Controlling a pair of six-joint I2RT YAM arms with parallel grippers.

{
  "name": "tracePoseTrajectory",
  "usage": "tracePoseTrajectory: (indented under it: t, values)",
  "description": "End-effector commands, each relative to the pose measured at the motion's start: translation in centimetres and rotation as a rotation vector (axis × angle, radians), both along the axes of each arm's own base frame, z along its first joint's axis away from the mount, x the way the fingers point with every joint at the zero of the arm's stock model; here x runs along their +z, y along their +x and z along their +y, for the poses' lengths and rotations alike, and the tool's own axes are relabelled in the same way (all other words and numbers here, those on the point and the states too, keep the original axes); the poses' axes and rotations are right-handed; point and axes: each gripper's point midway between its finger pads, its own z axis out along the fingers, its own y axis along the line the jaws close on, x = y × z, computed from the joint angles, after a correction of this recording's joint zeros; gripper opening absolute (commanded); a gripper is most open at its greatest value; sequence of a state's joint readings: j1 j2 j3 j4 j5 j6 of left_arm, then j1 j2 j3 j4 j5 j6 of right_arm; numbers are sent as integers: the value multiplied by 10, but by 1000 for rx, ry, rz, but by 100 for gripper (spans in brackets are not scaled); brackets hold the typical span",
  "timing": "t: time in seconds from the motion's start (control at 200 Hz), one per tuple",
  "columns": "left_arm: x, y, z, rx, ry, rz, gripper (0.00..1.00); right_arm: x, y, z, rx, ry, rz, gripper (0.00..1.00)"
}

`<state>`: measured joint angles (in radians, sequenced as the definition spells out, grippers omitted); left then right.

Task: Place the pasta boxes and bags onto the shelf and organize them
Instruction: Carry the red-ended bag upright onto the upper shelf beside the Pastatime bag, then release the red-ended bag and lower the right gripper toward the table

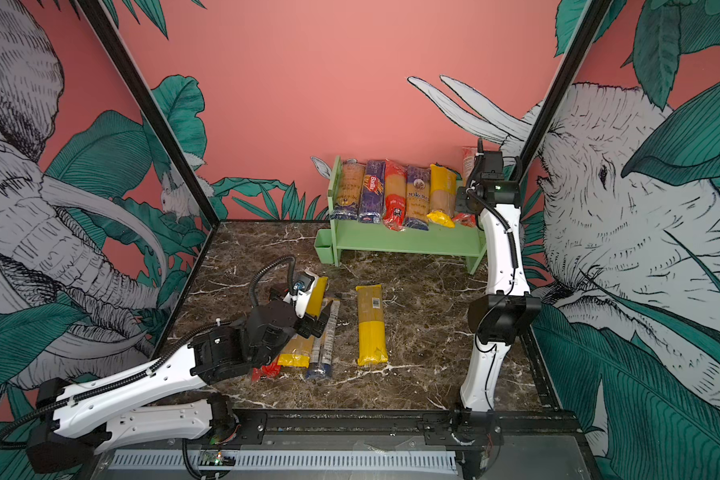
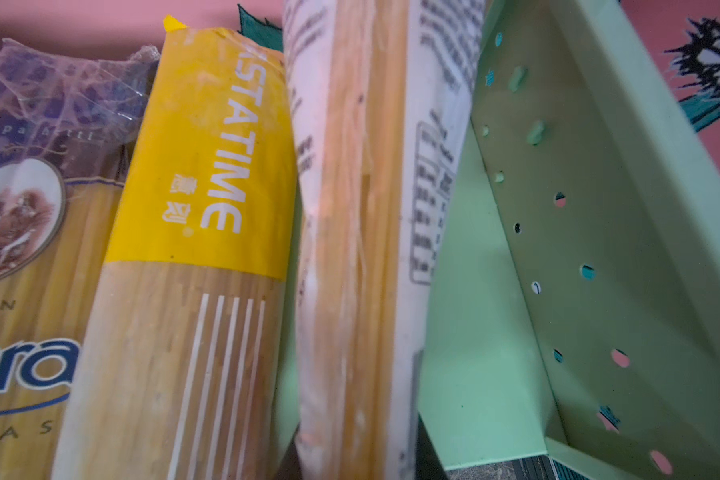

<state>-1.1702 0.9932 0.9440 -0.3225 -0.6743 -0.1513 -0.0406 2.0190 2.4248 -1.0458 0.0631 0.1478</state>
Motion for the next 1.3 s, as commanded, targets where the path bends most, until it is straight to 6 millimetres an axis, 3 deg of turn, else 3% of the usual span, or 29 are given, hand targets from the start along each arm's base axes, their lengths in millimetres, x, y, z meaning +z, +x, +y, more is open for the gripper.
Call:
tracePoseTrajectory:
  t: [0.0, 0.085, 0.155, 0.395, 0.525, 0.54, 0.565, 0.705, 0.975, 1.0, 1.295]
  values:
    - [18, 0, 6, 17, -61, -21, 99, 48, 17, -3, 5, -12, -189, 49]
    - [19, 0, 5, 12, -57, -21, 99, 49, 14, -2, 7, -13, -197, 69]
    - [19, 0, 5, 10, -56, -16, 99, 55, 9, -3, 2, -15, -212, 75]
    - [23, -5, 11, 6, -94, -7, 99, 68, -23, 0, -10, 14, -235, 80]
    - [22, -9, 18, 4, -120, -6, 99, 73, -60, 13, 2, 32, -269, 81]
    - [22, -9, 19, 6, -122, -6, 99, 66, -60, 14, 3, 33, -258, 81]
    - [21, -10, 22, 7, -123, -4, 99, 75, -75, 18, 8, 36, -285, 82]
    - [14, -16, 34, 19, -139, 16, 99, 64, -120, 44, 57, 59, -279, 83]
    - [-11, -27, 58, 42, -209, 68, 99, -5, -197, 106, 194, 173, -180, 86]
    - [-14, -28, 61, 50, -209, 76, 99, -23, -204, 109, 197, 170, -137, 86]
    - [-47, -42, 83, 80, -257, 173, 99, -131, -280, 150, 266, 227, 80, 90]
